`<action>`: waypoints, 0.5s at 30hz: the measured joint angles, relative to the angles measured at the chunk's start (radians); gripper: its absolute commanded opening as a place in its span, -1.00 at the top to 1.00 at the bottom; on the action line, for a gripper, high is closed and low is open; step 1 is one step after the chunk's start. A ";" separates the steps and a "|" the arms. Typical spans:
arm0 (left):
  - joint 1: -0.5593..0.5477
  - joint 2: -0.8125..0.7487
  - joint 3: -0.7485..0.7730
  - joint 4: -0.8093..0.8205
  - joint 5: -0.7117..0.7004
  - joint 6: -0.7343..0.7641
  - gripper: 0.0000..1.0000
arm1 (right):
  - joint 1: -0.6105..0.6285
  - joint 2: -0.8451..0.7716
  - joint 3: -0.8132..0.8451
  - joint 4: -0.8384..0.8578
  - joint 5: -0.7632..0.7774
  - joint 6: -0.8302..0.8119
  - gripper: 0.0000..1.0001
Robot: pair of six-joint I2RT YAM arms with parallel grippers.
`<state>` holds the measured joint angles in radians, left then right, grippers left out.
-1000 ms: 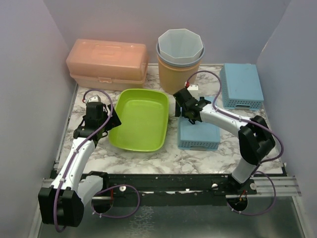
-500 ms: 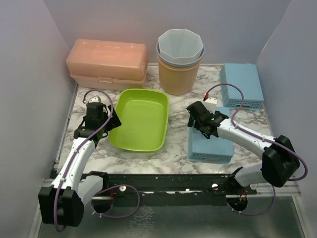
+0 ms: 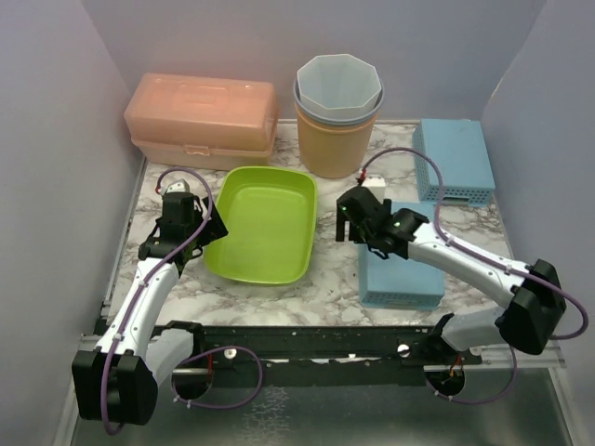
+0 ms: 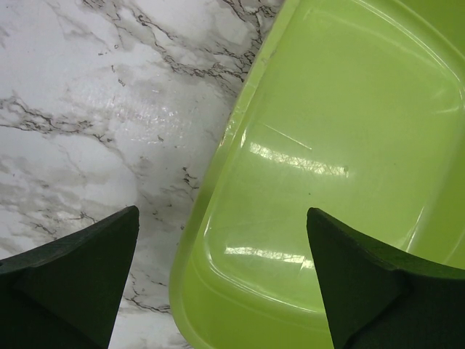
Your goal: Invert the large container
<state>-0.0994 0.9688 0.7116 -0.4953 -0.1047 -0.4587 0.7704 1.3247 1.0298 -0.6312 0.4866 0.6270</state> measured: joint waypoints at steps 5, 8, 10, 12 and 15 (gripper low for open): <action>0.000 0.000 0.000 0.000 0.000 0.000 -0.98 | 0.098 0.167 0.092 -0.004 0.025 0.067 -0.62; 0.000 0.000 0.000 0.000 0.000 0.000 -0.98 | 0.100 0.251 0.092 -0.016 0.039 0.108 -0.61; 0.000 0.000 0.000 0.000 0.000 0.000 -0.98 | 0.100 0.278 0.084 -0.020 0.055 0.134 -0.61; 0.000 0.000 0.000 0.000 0.000 0.000 -0.98 | 0.099 0.278 0.072 -0.021 0.067 0.147 -0.61; 0.000 0.000 0.000 0.000 0.000 0.000 -0.98 | 0.095 0.271 0.053 -0.021 0.075 0.166 -0.62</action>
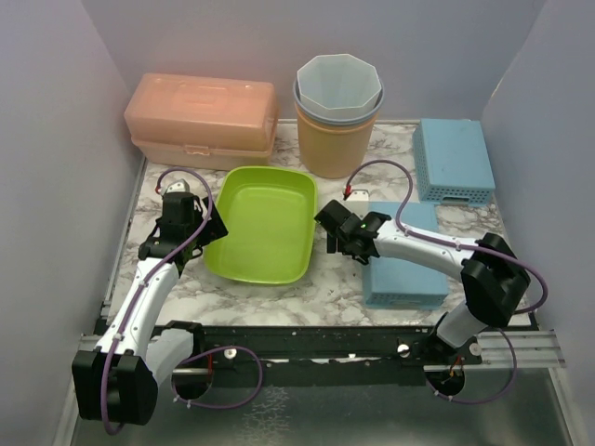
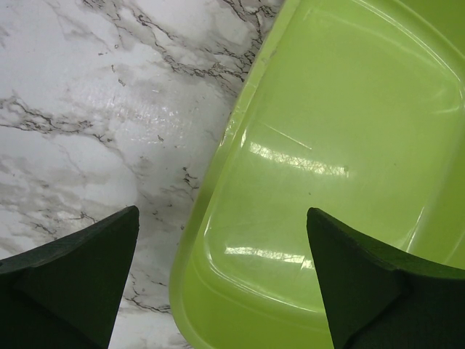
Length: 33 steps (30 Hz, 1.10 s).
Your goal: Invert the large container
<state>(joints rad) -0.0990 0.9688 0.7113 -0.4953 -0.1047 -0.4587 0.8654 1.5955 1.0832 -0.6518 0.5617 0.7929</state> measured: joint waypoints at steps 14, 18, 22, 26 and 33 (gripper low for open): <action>0.000 0.000 0.000 0.000 0.000 0.000 -0.98 | -0.053 -0.121 -0.152 -0.058 0.020 0.035 -0.63; 0.001 0.000 0.000 0.000 0.000 0.000 -0.98 | -0.053 -0.099 -0.098 -0.029 -0.033 0.001 -0.64; 0.001 0.000 0.000 0.000 0.000 0.000 -0.98 | -0.053 0.002 -0.007 0.044 -0.059 -0.049 -0.68; 0.001 0.000 -0.001 0.000 0.000 0.000 -0.98 | -0.064 0.149 0.102 0.084 -0.058 -0.101 -0.68; 0.001 0.000 -0.001 0.000 0.000 0.000 -0.98 | -0.174 0.224 0.135 0.124 -0.061 -0.147 -0.69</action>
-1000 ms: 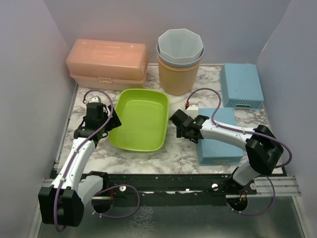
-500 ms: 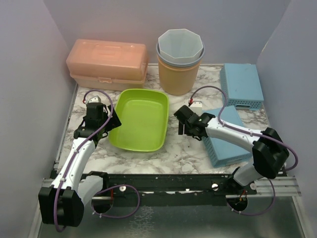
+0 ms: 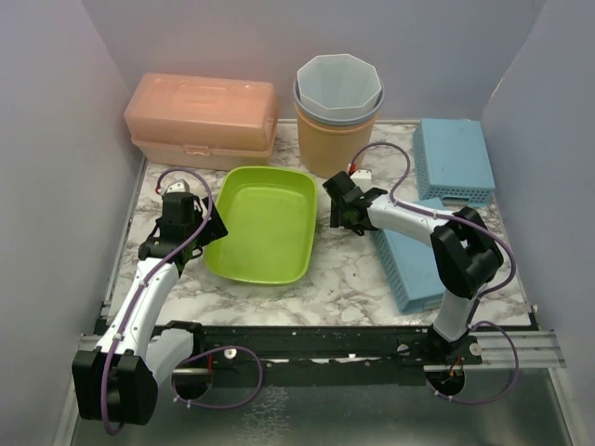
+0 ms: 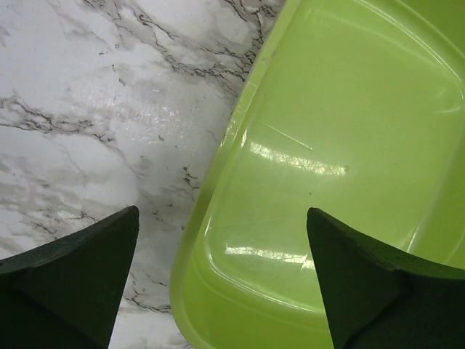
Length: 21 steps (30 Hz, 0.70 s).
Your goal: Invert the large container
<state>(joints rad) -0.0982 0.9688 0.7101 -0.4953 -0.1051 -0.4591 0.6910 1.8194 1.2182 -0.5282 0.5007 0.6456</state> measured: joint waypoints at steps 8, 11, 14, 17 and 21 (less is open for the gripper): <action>0.000 0.000 0.000 0.000 0.000 0.000 -0.98 | -0.078 -0.084 -0.133 0.035 0.006 -0.034 -0.72; 0.000 0.000 0.000 0.000 0.000 0.000 -0.98 | -0.112 -0.143 -0.196 0.033 0.006 -0.052 -0.75; 0.000 0.000 0.000 0.000 0.000 0.000 -0.98 | -0.149 -0.206 -0.219 0.025 0.010 -0.080 -0.75; 0.000 0.000 0.000 0.000 0.000 0.000 -0.98 | -0.161 -0.258 -0.217 0.018 0.009 -0.099 -0.74; 0.000 0.000 0.000 0.000 0.000 0.000 -0.98 | -0.154 -0.301 -0.220 0.008 -0.058 -0.104 -0.72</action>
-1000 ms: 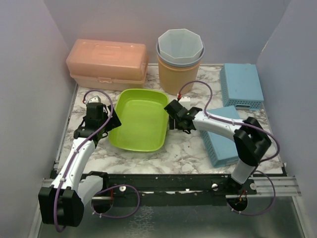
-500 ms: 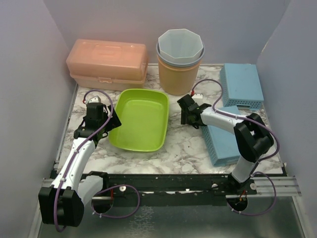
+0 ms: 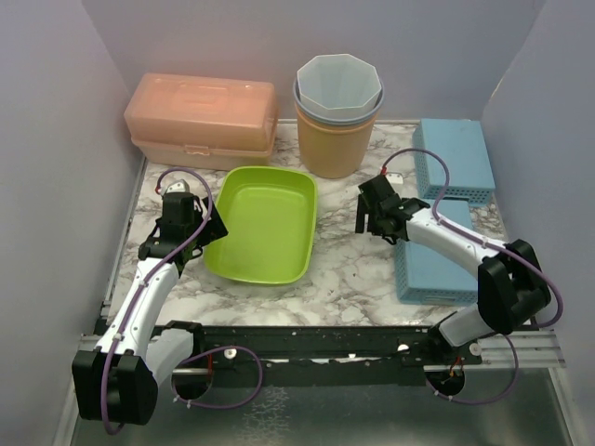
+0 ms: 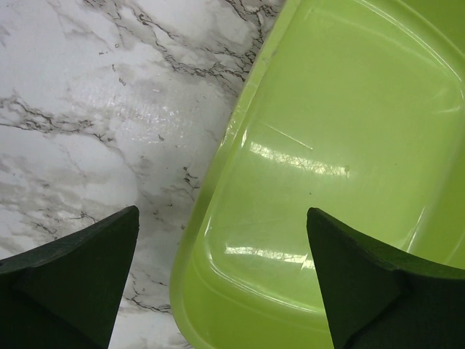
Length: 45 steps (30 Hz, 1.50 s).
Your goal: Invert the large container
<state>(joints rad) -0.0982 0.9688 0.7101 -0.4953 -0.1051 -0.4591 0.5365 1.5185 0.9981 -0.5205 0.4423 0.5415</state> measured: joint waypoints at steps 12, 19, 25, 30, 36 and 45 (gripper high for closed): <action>0.000 0.000 0.000 0.000 0.000 0.000 -0.98 | 0.079 -0.047 -0.147 -0.075 -0.002 0.178 -0.82; 0.000 0.000 0.000 0.000 0.000 0.000 -0.98 | -0.043 -0.088 -0.239 -0.103 0.063 0.278 -0.82; 0.000 0.000 0.000 0.000 0.000 0.000 -0.98 | -0.116 -0.152 -0.263 -0.109 0.069 0.274 -0.82; 0.000 0.000 0.000 0.000 0.000 0.000 -0.98 | -0.118 -0.165 -0.252 -0.085 0.022 0.223 -0.78; 0.000 0.000 0.000 0.000 0.000 0.000 -0.98 | -0.117 -0.064 -0.149 -0.015 -0.045 0.145 -0.81; 0.000 0.000 0.000 0.000 0.000 0.000 -0.98 | -0.148 0.145 -0.021 0.077 0.006 0.074 -0.83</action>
<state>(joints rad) -0.0982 0.9688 0.7101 -0.4953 -0.1051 -0.4591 0.3889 1.6630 0.9768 -0.4438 0.4488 0.6159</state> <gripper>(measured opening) 0.987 0.913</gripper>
